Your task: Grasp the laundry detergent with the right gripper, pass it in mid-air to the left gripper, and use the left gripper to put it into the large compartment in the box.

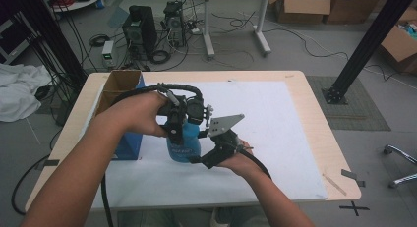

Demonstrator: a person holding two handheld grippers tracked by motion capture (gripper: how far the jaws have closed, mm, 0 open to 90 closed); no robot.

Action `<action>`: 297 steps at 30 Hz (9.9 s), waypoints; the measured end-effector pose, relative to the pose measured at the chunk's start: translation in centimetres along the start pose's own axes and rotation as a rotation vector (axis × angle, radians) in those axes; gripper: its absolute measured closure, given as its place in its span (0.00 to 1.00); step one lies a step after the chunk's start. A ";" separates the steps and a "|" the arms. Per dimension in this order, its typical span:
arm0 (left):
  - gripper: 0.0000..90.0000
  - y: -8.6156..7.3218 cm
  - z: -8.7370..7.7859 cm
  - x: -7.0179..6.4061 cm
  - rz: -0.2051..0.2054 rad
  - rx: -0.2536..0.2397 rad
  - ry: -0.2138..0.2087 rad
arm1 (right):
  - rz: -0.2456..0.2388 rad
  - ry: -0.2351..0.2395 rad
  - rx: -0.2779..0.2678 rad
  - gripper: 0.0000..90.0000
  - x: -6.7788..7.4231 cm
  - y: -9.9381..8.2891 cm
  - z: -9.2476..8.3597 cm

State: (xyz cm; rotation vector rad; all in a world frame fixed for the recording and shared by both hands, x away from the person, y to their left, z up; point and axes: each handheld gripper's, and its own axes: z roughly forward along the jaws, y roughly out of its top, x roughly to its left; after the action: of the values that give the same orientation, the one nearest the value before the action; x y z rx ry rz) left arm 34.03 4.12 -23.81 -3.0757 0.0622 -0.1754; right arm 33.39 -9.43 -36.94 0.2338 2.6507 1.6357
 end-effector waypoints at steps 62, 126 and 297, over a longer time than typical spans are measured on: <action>0.43 -9.2 -10.5 7.1 -0.676 -0.008 -0.068 | 0.074 -0.100 0.632 0.00 -2.0 4.2 -14.3; 0.43 -20.5 -3.1 8.6 -1.514 0.148 -0.122 | 0.048 -0.068 0.693 0.00 -2.2 3.2 -13.5; 0.00 -3.9 -2.5 4.4 -0.189 -0.086 -0.224 | 0.032 -0.069 0.712 0.00 -3.4 5.1 -12.7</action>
State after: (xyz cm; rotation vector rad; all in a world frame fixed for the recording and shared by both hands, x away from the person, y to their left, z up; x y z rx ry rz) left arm 38.30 7.70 -20.56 -3.1602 -0.2378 0.1687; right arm 36.14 -18.90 -26.89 0.3271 3.0597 0.6027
